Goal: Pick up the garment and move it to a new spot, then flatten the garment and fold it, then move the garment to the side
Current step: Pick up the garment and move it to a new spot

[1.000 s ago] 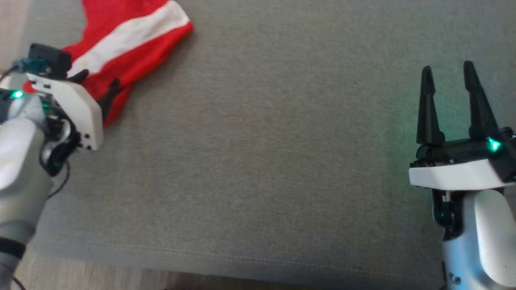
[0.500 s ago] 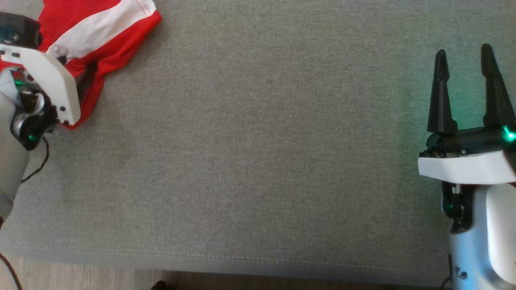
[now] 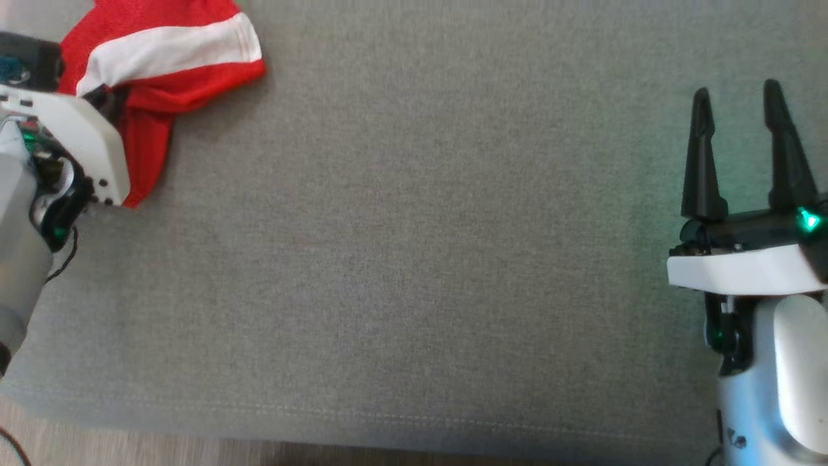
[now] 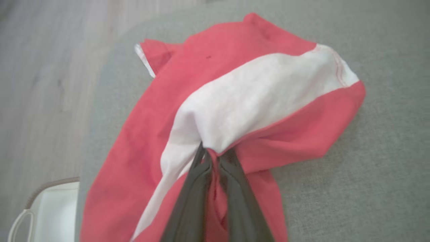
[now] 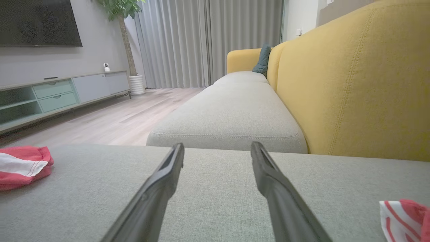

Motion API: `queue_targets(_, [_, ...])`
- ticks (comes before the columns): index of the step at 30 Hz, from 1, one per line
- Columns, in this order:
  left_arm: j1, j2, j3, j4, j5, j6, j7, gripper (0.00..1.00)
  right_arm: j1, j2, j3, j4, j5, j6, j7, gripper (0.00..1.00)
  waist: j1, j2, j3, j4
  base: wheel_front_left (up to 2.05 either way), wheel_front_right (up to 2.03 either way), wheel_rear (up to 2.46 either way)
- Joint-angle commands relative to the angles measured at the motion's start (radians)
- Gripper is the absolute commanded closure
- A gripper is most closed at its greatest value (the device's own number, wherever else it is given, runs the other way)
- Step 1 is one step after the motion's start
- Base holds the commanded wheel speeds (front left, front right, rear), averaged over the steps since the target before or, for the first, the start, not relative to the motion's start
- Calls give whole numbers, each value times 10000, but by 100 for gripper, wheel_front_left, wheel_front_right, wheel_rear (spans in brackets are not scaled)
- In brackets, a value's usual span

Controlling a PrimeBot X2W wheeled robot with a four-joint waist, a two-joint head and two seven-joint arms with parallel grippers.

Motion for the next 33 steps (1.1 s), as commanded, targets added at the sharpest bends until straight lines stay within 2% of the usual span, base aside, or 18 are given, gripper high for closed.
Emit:
queue_targets(1, [-567,434,296,-63,86,18,-285,100,10,-28,244,-225,83,-9,-88,0,0,0,-434,-39,0,0,0])
queue_targets(8, [-556,318,-308,-366,474,18,-1475,100,160,-28,125,425,410,-9,-369,0,0,0,-1509,-304,0,0,0])
queue_targets(15, [-670,8,-687,-1206,728,27,-1844,100,270,-28,3,793,636,-9,-542,0,0,0,-2221,-656,0,0,0])
queue_targets(19, [-738,-206,-737,-1693,794,173,-1877,100,303,-28,-55,892,709,-9,-586,0,0,0,-2436,-828,0,0,0])
queue_targets(26, [-554,-838,-861,-3108,685,715,-1476,100,332,-28,-198,957,810,-9,-642,0,0,0,-2658,-1353,0,0,0])
queue_targets(33, [-20,-1809,-1463,-3911,1012,1661,-1037,100,130,-28,-158,885,842,-9,-661,0,0,0,-2424,-2064,0,0,0])
